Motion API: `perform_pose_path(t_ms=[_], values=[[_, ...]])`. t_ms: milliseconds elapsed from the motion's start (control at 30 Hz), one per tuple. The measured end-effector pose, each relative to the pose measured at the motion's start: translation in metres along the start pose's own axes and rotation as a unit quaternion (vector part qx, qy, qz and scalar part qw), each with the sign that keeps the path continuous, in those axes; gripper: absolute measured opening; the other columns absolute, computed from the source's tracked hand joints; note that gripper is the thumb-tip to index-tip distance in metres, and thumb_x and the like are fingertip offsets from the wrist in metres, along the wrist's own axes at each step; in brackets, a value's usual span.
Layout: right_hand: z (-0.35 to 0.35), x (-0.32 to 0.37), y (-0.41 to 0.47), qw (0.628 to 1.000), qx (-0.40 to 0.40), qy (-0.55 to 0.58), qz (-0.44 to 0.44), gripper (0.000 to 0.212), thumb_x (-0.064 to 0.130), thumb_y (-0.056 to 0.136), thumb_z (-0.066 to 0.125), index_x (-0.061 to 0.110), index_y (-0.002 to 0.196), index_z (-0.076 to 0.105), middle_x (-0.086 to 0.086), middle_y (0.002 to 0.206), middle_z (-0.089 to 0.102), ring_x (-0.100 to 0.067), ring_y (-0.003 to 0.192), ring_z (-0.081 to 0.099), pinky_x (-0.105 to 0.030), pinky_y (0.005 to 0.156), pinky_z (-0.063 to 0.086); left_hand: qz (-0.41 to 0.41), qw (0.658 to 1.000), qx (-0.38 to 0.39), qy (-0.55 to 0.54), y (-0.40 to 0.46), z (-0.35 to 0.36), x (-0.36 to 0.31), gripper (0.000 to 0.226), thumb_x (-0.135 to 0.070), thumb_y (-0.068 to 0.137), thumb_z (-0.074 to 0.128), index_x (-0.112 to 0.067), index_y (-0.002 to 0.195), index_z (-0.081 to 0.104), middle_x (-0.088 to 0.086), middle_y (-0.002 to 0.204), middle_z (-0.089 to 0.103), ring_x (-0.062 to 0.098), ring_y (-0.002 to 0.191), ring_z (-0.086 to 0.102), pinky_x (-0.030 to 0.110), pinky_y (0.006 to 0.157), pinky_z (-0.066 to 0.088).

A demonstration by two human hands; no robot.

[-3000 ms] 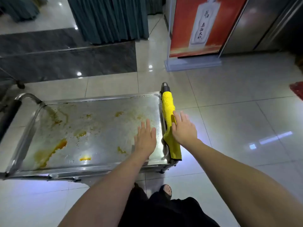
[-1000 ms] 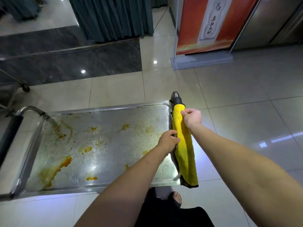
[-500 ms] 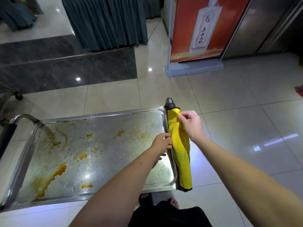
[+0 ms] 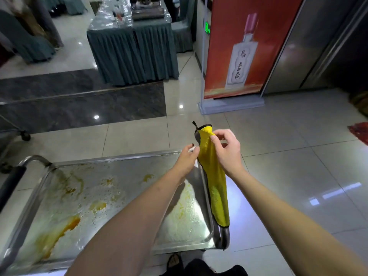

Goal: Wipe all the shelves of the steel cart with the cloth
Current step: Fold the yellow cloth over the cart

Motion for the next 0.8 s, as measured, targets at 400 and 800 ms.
perform_pose_path(t_ms=[400, 800], values=[[0.003, 0.054, 0.020, 0.996, -0.040, 0.071, -0.029, 0.005, 0.017, 0.100, 0.068, 0.020, 0.102, 0.072, 0.001, 0.101, 0.069, -0.010, 0.096, 0.064, -0.021, 0.077, 0.051, 0.099, 0.993, -0.042, -0.051, -0.017, -0.037, -0.039, 0.016, -0.033, 0.089, 0.073, -0.022, 0.100, 0.069, 0.011, 0.105, 0.074, 0.025, 0.097, 0.070, 0.051, 0.096, 0.057], [0.003, 0.074, 0.025, 0.992, -0.053, 0.115, 0.000, 0.009, 0.022, 0.102, 0.066, 0.018, 0.108, 0.072, 0.002, 0.105, 0.071, -0.007, 0.097, 0.063, -0.015, 0.084, 0.049, 0.186, 0.976, -0.078, -0.087, -0.041, -0.069, -0.130, 0.023, -0.026, 0.099, 0.066, -0.009, 0.113, 0.062, 0.014, 0.105, 0.074, 0.019, 0.091, 0.072, 0.040, 0.084, 0.061]])
Point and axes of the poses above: each hand's wrist, its own y-axis towards the middle knuckle, its own z-axis out of the palm, x = y × z, the point moved 5 cm from there along y, towards the middle knuckle
